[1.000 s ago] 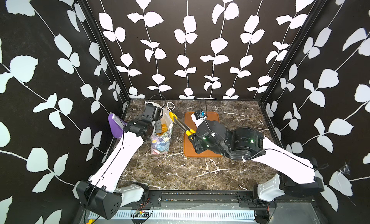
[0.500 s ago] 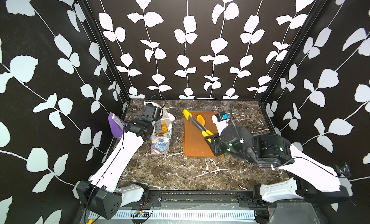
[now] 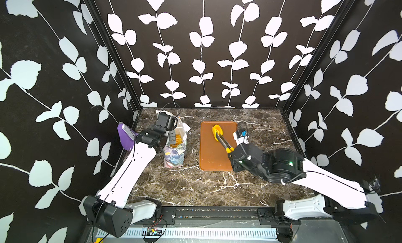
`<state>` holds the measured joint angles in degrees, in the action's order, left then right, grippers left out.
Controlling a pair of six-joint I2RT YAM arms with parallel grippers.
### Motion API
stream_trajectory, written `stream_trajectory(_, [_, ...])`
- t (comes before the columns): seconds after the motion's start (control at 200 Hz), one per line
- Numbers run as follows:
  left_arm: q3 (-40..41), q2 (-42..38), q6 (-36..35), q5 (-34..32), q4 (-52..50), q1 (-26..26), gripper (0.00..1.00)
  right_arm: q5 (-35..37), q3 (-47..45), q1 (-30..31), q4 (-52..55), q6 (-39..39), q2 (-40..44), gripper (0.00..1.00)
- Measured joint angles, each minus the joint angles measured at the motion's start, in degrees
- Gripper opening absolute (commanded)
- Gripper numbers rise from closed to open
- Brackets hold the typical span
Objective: Pack bread into a paper bag
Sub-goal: Place the clamp on the plate.
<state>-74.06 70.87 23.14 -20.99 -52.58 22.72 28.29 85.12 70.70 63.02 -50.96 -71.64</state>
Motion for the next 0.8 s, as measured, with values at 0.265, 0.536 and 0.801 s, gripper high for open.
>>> stream_trajectory(0.265, [0.00, 0.00, 0.31, 0.00, -0.04, 0.00, 0.00, -0.42, -8.02, -3.58, 0.79, -4.09, -2.58, 0.00])
stream_trajectory(0.536, [0.00, 0.00, 0.50, -0.02, -0.33, 0.02, 0.00, -4.09, -14.05, -5.66, -3.37, -4.81, -8.20, 0.00])
stream_trajectory(0.801, [0.00, 0.00, 0.63, -0.07, -0.83, 0.02, 0.00, -5.60, -14.80, -6.69, -6.47, -5.03, -9.33, 0.00])
